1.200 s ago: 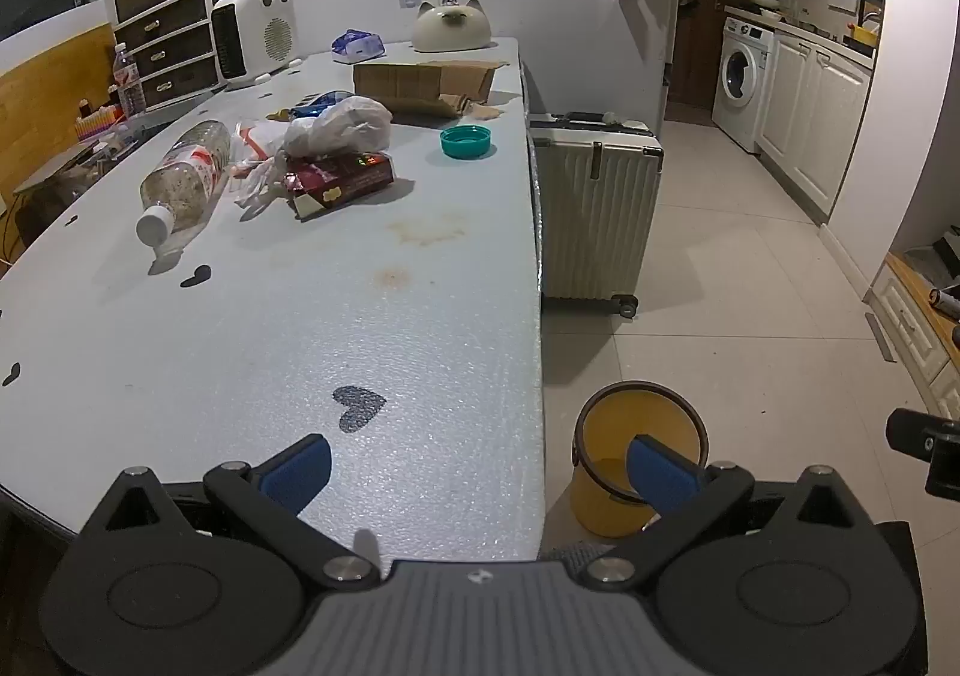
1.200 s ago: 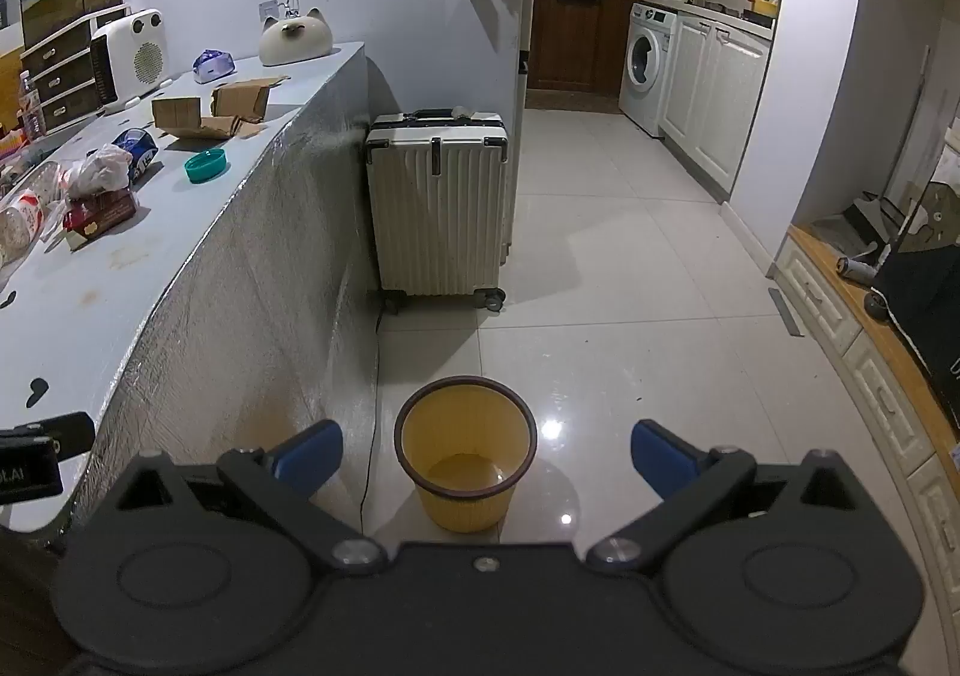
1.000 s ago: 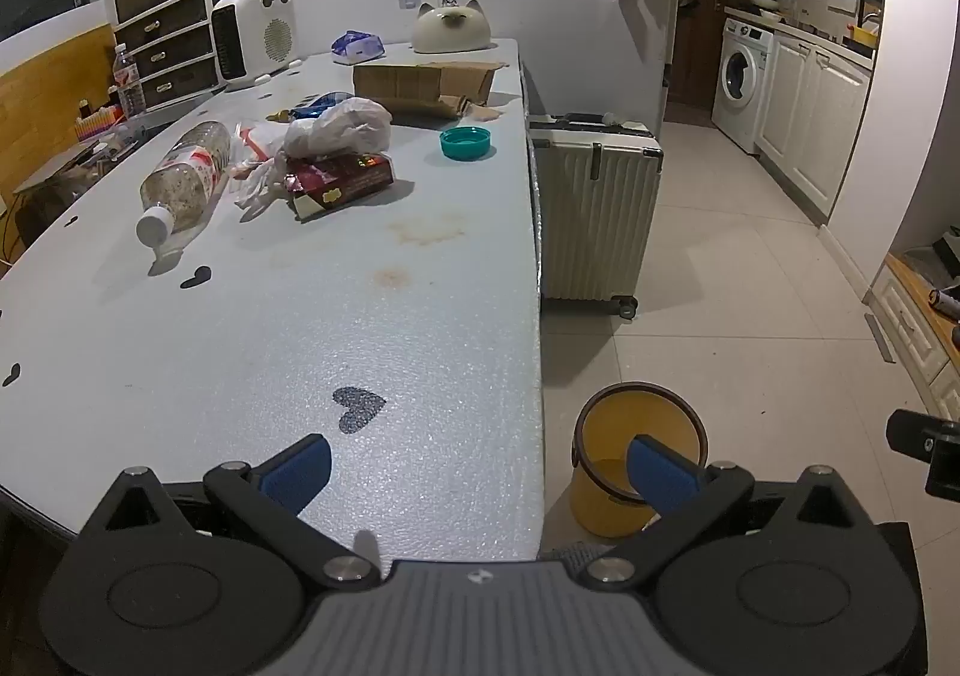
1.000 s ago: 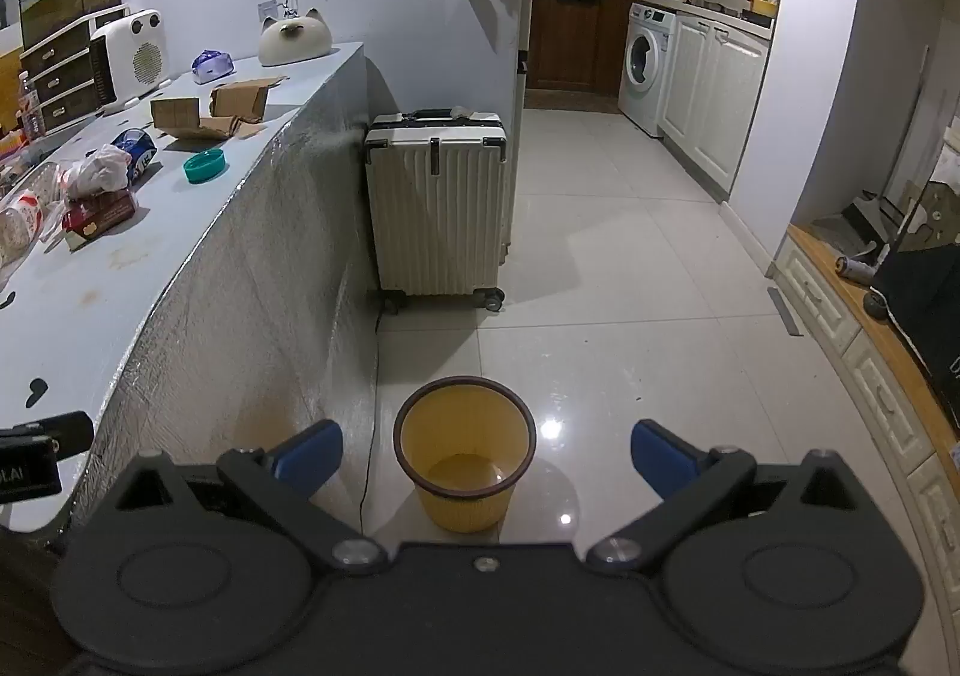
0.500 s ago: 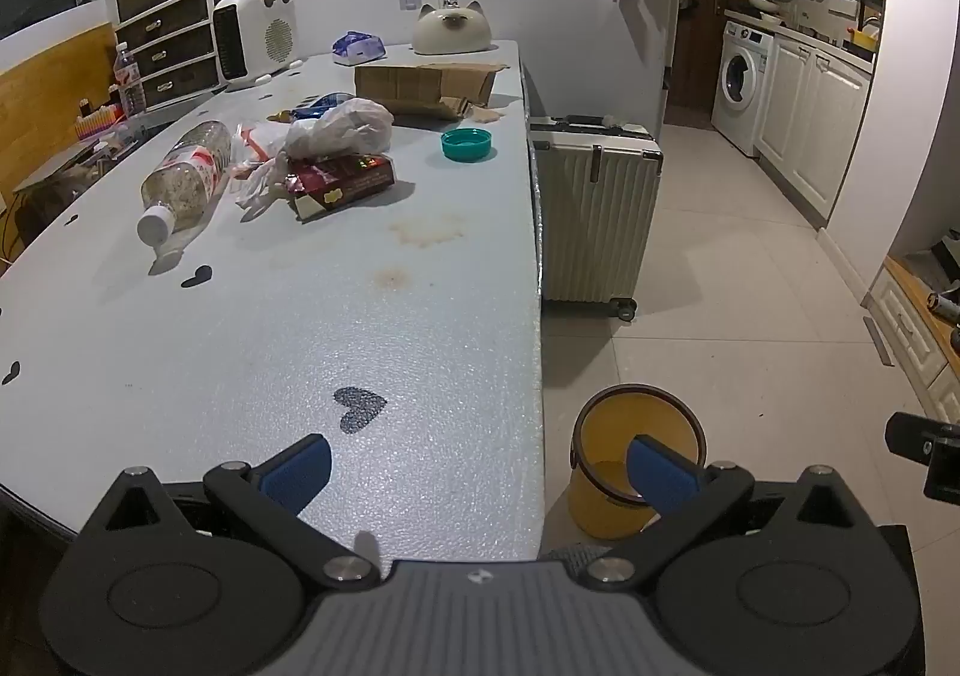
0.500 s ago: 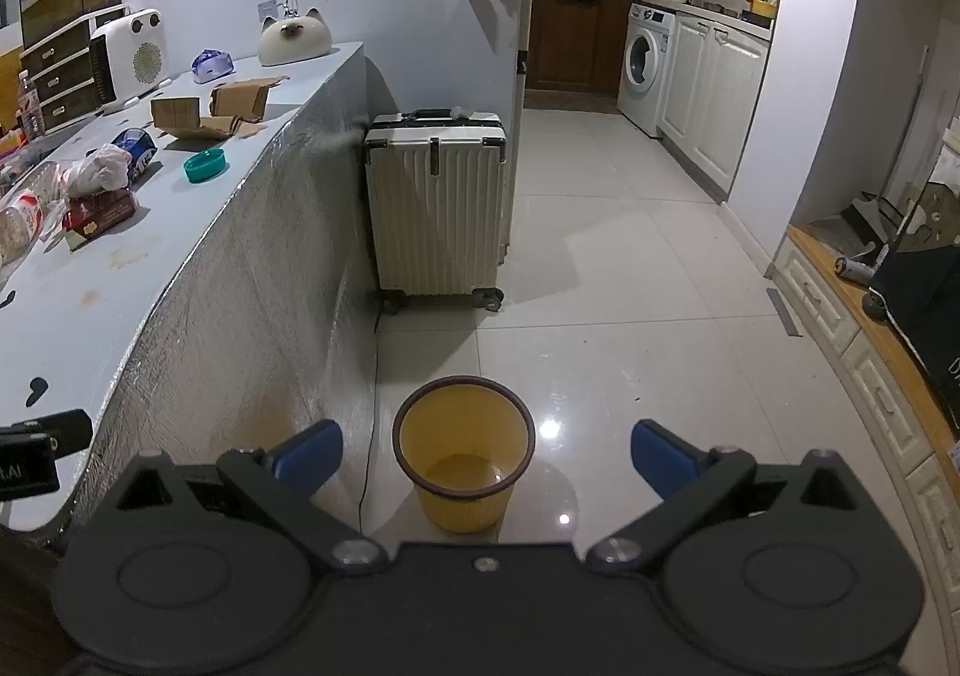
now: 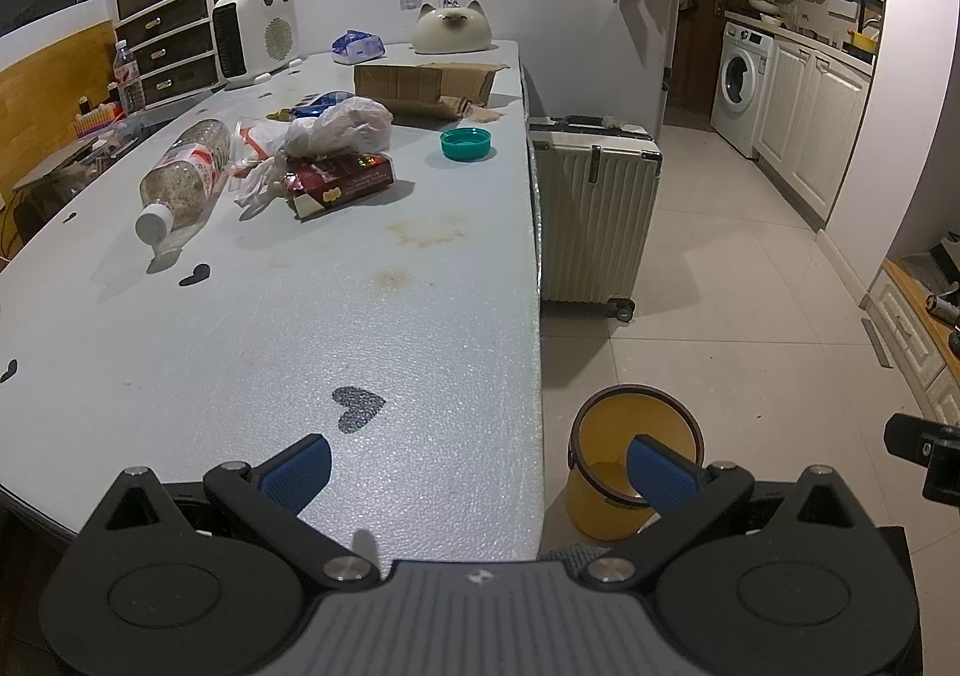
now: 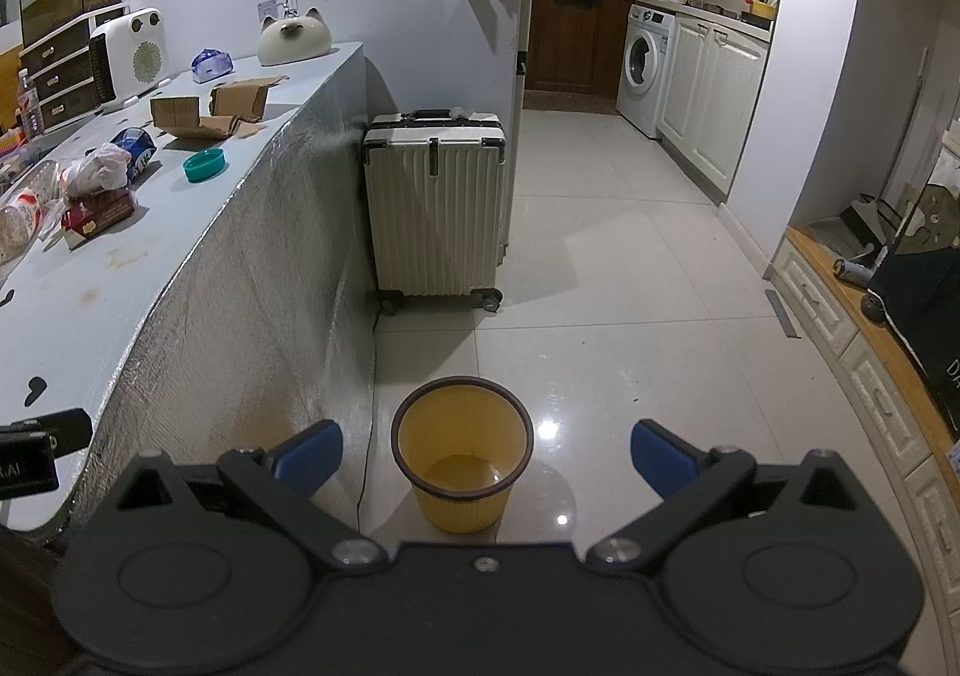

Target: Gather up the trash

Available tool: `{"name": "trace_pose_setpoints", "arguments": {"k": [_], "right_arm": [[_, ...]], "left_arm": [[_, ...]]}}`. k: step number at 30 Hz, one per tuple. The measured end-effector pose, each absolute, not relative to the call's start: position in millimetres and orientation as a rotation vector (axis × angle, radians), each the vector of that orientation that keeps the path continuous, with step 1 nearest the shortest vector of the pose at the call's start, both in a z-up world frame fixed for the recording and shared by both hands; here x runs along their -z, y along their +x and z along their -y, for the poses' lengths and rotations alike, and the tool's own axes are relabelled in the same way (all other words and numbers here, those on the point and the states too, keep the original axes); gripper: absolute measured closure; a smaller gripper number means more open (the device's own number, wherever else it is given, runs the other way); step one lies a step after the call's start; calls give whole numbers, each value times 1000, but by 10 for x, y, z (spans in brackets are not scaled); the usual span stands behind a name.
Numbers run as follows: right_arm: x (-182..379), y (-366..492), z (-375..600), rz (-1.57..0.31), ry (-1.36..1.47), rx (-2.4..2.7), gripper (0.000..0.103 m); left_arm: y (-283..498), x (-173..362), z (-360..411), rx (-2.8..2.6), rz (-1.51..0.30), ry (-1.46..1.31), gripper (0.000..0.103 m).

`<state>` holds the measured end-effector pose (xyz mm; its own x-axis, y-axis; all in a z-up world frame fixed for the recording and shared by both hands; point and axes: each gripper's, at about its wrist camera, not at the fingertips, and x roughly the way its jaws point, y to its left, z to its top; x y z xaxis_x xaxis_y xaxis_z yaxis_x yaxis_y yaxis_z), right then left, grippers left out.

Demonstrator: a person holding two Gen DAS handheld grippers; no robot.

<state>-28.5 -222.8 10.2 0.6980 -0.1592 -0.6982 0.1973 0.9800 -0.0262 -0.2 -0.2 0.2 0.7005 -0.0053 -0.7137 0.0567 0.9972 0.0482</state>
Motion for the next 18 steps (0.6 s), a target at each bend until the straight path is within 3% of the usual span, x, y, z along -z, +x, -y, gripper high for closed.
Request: {"name": "trace_pose_setpoints", "arguments": {"k": [18], "right_arm": [[-91,-275,2223,-774,50,200,0]], "left_arm": [[3,-13,7,36,-795,65,0]]}}
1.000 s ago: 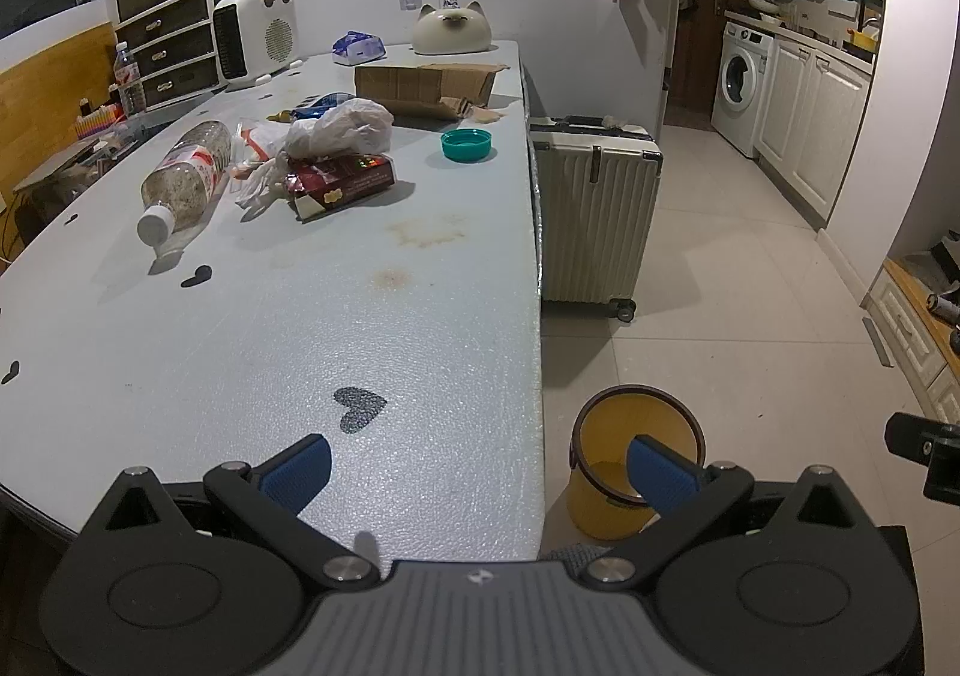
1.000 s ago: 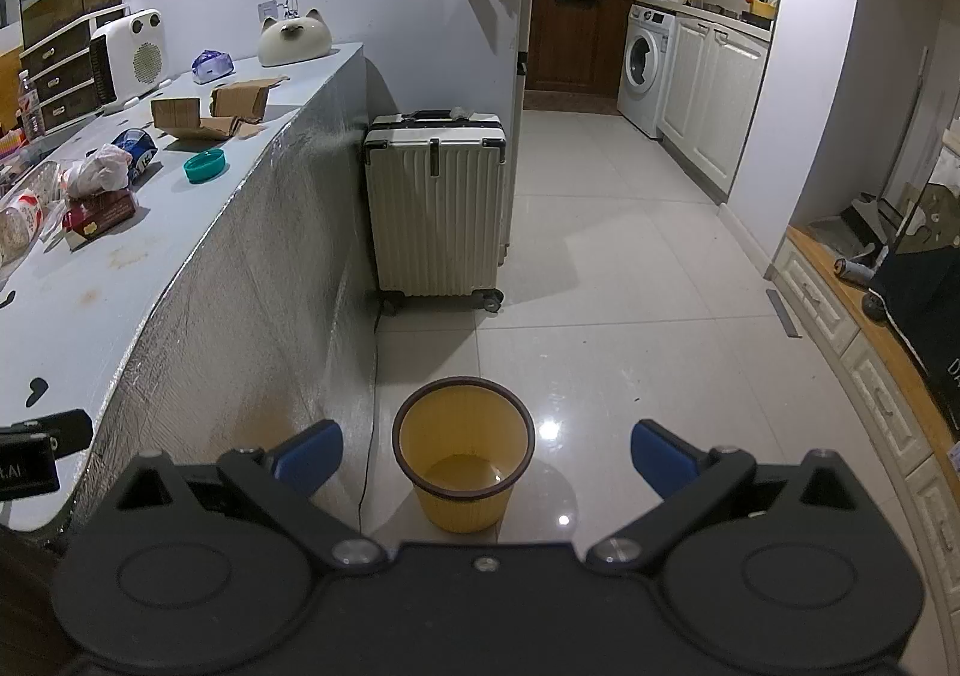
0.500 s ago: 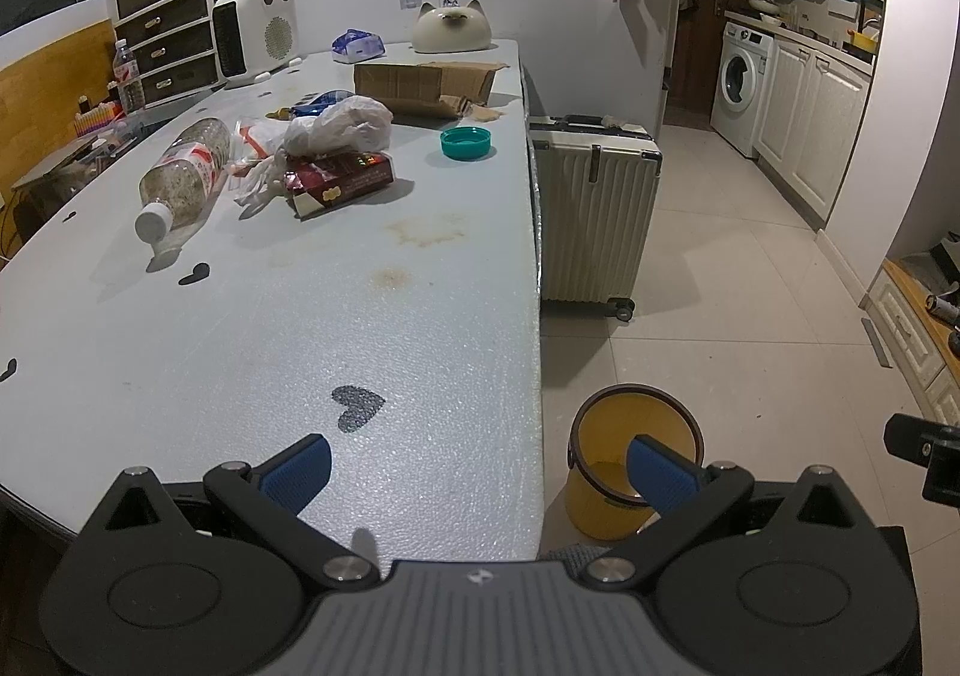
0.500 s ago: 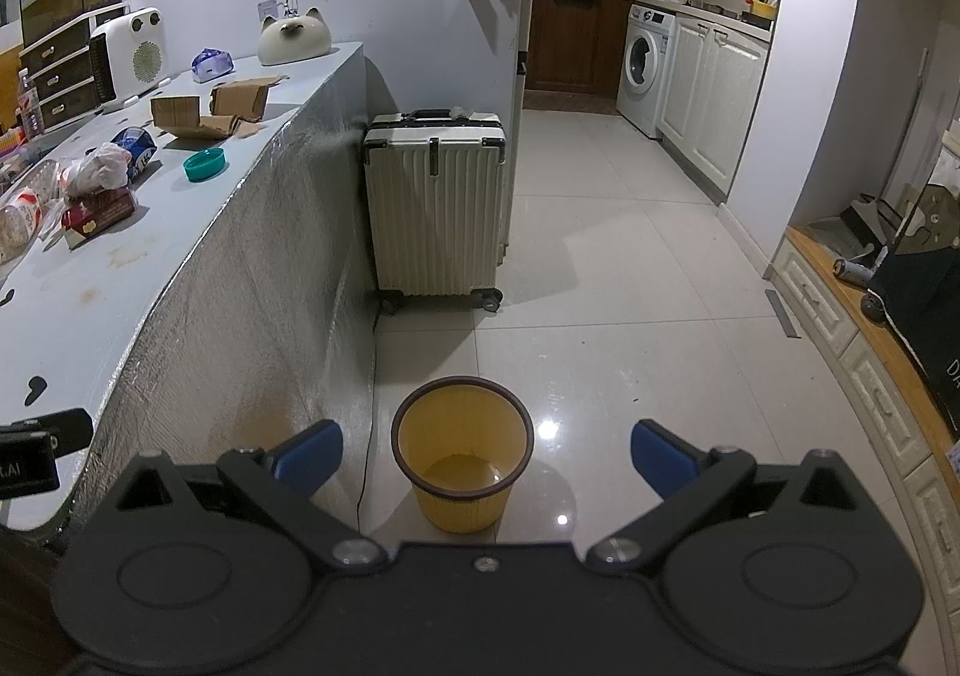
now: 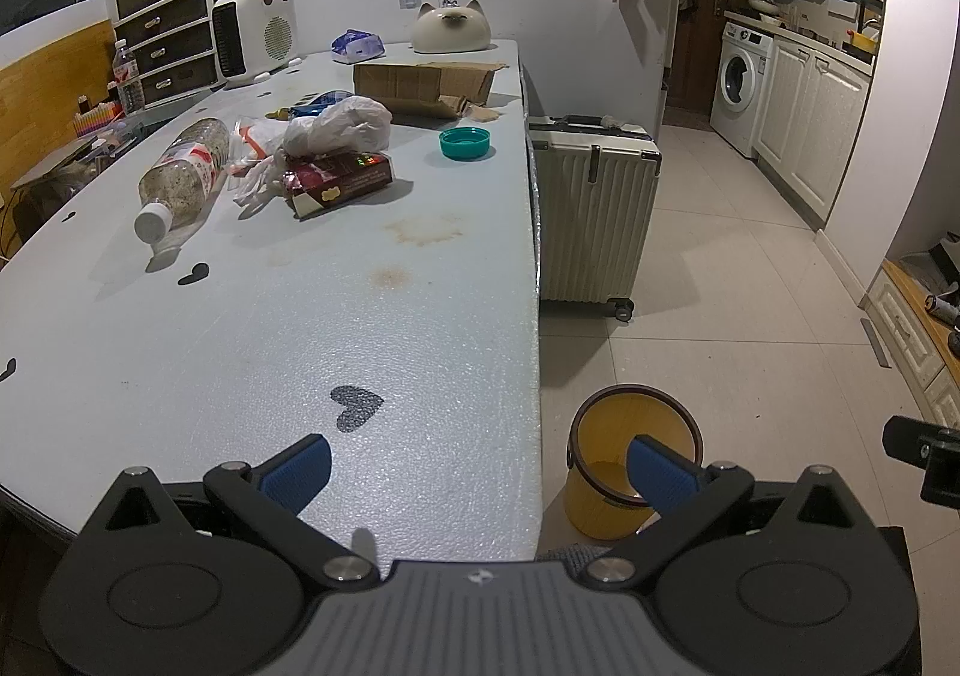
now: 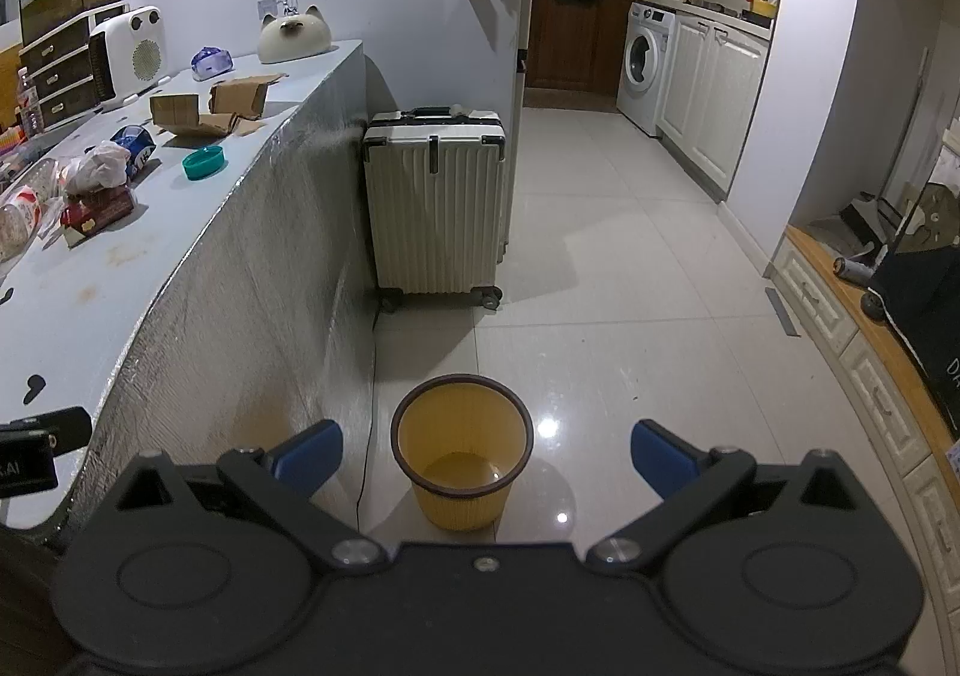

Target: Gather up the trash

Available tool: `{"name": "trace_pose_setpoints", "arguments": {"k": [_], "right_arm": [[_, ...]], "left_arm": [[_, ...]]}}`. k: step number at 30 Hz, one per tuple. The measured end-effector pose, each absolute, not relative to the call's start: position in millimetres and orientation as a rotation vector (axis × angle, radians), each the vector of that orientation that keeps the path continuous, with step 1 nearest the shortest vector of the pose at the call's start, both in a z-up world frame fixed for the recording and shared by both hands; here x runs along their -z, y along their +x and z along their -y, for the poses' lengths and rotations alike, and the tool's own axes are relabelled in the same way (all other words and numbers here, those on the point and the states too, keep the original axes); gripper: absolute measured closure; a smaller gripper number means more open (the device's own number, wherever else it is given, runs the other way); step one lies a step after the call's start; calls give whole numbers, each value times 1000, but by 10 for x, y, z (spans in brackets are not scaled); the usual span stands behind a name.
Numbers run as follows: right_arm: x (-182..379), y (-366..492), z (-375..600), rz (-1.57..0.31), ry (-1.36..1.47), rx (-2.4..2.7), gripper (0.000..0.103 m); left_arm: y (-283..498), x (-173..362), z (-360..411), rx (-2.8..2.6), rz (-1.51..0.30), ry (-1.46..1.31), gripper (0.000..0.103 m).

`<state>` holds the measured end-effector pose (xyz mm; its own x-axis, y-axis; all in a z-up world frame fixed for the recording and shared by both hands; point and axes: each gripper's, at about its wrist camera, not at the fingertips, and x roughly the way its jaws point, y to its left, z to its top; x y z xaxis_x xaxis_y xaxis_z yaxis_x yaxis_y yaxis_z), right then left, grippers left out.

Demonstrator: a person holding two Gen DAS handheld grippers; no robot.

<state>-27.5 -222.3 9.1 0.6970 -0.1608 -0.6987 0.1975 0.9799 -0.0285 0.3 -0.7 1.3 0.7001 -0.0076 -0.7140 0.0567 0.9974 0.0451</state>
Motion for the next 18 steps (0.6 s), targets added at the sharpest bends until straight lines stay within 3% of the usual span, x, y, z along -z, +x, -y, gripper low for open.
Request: {"name": "trace_pose_setpoints", "arguments": {"k": [18], "right_arm": [[-87,-282,2232,-776,50,200,0]], "left_arm": [[16,28,7,38,-795,64,0]]}}
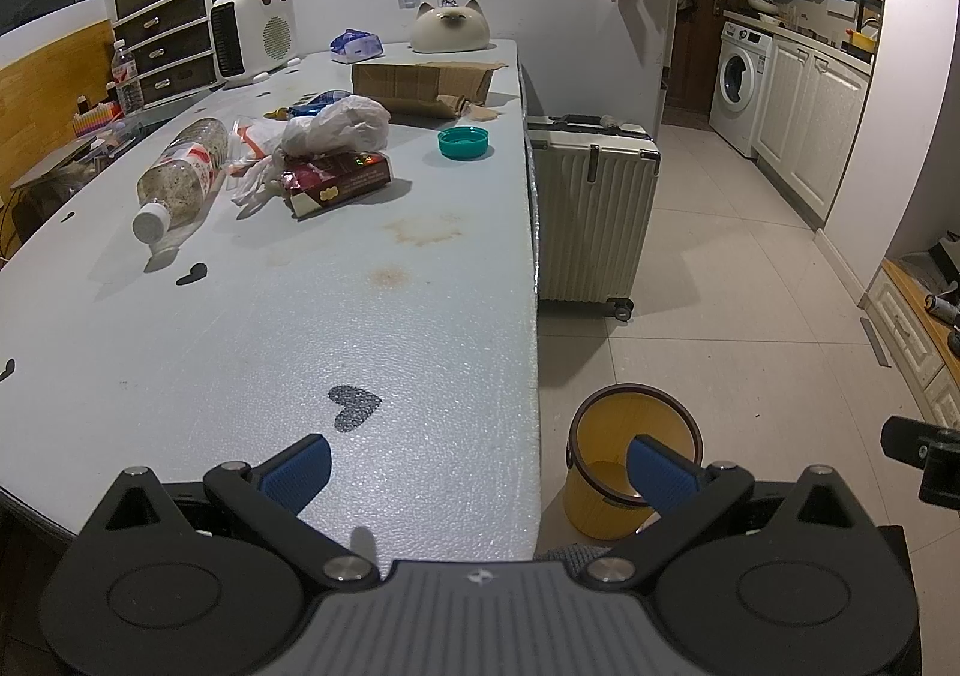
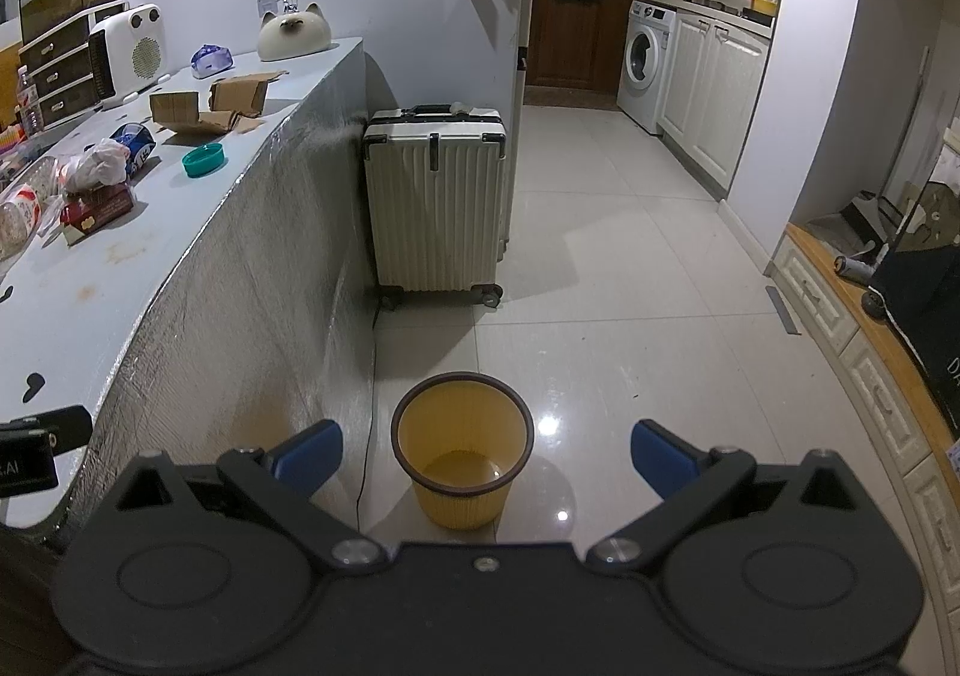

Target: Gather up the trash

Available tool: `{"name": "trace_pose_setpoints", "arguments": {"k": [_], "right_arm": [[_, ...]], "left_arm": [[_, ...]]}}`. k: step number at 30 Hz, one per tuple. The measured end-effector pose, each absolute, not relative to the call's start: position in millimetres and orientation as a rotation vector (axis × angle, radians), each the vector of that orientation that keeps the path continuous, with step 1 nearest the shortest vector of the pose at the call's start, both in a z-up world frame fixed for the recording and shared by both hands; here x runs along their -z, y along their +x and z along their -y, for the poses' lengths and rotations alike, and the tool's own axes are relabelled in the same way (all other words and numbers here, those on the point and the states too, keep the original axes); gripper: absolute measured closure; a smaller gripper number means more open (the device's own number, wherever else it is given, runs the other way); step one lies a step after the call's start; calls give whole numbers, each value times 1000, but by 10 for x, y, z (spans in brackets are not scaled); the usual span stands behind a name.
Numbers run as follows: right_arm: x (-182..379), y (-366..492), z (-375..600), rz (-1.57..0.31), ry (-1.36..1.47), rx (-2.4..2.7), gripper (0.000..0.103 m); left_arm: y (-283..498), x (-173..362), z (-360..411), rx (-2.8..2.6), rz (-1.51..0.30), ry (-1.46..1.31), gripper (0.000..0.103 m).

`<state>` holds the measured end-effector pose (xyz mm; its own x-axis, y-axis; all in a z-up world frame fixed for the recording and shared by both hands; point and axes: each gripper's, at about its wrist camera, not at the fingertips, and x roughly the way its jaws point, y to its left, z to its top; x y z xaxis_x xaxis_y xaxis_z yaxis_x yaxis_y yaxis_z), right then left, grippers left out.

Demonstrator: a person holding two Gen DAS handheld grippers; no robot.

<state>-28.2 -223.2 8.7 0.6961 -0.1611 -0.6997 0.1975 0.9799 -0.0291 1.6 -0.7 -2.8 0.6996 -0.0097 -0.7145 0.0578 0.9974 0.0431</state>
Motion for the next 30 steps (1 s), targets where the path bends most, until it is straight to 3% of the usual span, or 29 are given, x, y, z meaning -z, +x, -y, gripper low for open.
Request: {"name": "trace_pose_setpoints", "arguments": {"k": [30], "right_arm": [[-73,-251,2204,-745,45,195,0]], "left_arm": [[74,-12,-14,26,-751,60,0]]}}
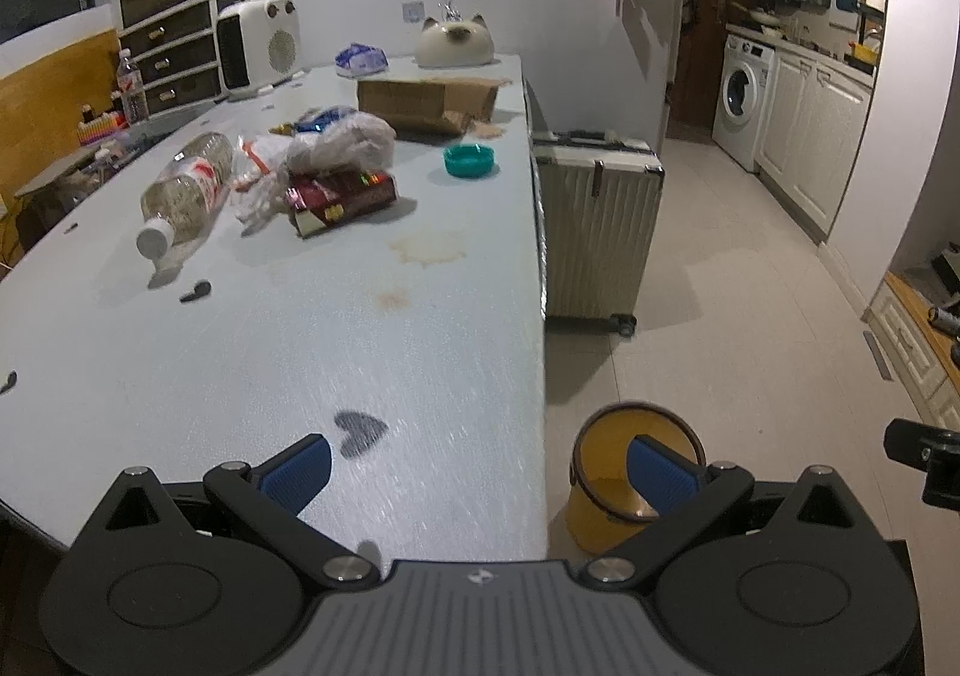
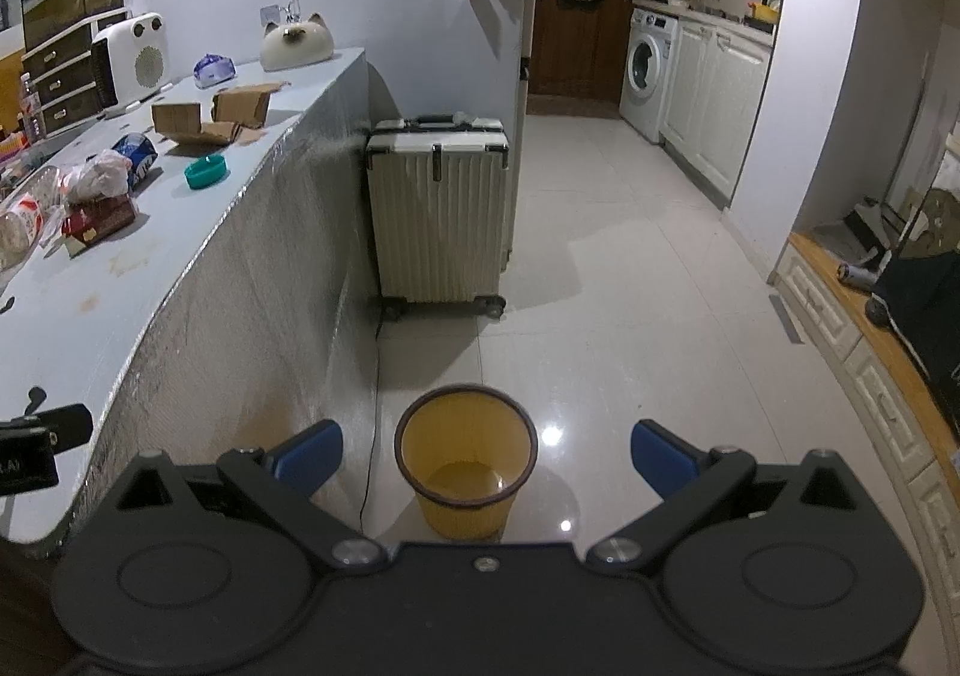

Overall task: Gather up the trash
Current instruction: 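Move both tools toward the trash pile on the table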

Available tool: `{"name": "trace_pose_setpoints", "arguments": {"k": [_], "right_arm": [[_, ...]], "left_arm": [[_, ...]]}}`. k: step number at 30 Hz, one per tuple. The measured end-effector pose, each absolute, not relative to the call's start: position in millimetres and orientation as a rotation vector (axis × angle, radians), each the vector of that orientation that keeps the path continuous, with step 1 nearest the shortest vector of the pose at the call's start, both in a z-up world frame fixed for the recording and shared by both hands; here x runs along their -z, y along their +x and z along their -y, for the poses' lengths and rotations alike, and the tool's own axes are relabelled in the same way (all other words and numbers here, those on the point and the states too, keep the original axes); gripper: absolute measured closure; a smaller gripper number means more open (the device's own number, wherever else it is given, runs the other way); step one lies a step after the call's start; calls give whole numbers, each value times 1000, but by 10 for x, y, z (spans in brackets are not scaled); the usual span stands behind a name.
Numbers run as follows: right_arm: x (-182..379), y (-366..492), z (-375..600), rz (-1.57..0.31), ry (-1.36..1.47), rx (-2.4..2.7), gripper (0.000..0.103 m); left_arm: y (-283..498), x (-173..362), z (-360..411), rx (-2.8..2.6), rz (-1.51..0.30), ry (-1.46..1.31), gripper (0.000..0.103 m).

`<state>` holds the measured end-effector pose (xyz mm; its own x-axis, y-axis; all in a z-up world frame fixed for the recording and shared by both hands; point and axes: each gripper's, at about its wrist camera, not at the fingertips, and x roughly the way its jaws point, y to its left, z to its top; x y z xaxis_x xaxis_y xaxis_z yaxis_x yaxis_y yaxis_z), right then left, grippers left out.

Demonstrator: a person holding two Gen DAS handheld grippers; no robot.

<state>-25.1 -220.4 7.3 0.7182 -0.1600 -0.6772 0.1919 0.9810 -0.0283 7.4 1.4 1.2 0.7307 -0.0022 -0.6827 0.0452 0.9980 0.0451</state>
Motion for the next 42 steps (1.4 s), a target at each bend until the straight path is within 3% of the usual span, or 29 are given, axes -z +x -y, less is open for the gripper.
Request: {"name": "trace_pose_setpoints", "arguments": {"k": [25,42], "right_arm": [[-583,906,1736,-424,58,-29,0],[-226,1906,1486,-395,140,-89,0]], "left_arm": [[1156,-332,-578,-121,-539,40,0],[2189,17,-1158,-61,-578,29,0]]}}
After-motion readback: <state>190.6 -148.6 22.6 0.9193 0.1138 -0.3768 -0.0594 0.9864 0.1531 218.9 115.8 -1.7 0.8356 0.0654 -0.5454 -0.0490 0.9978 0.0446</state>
